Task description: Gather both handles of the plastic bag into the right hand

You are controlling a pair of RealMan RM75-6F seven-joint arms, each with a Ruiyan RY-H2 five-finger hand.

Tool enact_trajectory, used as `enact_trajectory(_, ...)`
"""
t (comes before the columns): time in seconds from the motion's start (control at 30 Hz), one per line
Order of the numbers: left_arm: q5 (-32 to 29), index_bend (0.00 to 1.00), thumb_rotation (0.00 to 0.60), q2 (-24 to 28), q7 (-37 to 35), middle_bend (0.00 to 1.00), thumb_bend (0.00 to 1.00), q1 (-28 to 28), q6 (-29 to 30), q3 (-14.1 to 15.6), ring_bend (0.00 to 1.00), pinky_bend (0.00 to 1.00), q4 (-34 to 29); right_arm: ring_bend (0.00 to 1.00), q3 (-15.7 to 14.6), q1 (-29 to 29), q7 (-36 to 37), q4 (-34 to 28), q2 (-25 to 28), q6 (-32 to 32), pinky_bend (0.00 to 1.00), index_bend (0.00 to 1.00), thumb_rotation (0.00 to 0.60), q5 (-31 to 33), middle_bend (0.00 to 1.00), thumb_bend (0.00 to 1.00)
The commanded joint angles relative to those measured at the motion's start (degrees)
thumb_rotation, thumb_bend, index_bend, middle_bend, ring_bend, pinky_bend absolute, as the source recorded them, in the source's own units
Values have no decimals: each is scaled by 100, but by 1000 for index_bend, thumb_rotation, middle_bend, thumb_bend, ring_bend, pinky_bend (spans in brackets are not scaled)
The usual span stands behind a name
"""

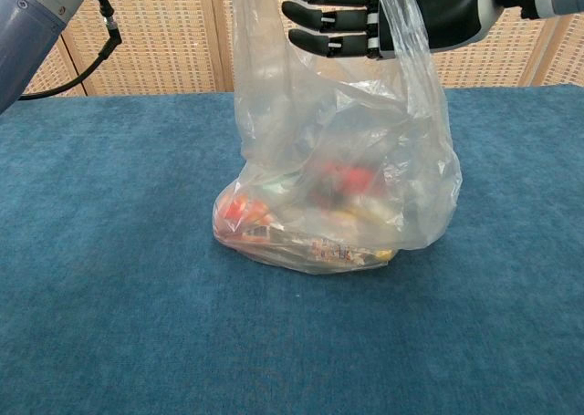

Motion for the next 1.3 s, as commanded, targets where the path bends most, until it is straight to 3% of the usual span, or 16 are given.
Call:
enact_trajectory(0.03, -34, 0, 600, -15, 6, 0, 150, -17, -31, -15, 0, 0, 10, 413, 74, -62, -118, -23, -45, -14, 377, 340, 600, 43, 483, 255)
enact_trajectory(0.23, -119, 0, 600, -45, 72, 0, 150, -37, -133, -17, 0, 0, -39, 412, 163, -125, -466, 36, -202, -15, 370, 354, 600, 197, 483, 254)
enact_trajectory(0.4, -136, 0, 600, -61, 112, 0, 149, -63, -150, -37, 0, 0, -71, 411, 207, -176, -879, 84, -385, 92, 274, 366, 600, 353, 484, 257)
enact_trajectory(0.7, -187, 0, 600, -105, 226, 0, 149, -147, -226, -96, 0, 0, -114, 392, 329, -168, -1385, 110, -631, -66, 269, 367, 600, 653, 484, 258)
enact_trajectory(0.8, -192, 0, 600, -111, 274, 0, 149, -170, -255, -98, 0, 0, -130, 367, 398, -176, -1503, 109, -707, -104, 269, 367, 600, 734, 482, 259)
enact_trajectory(0.97, -246, 0, 600, -147, 300, 0, 149, -173, -296, -97, 0, 0, -160, 245, 513, -196, -1638, 106, -825, -113, 249, 368, 600, 866, 465, 257)
enact_trajectory(1.3, -272, 0, 600, -170, 304, 0, 150, -183, -304, -105, 0, 0, -150, 189, 760, -221, -2057, 152, -1038, -132, 236, 368, 600, 1244, 399, 260)
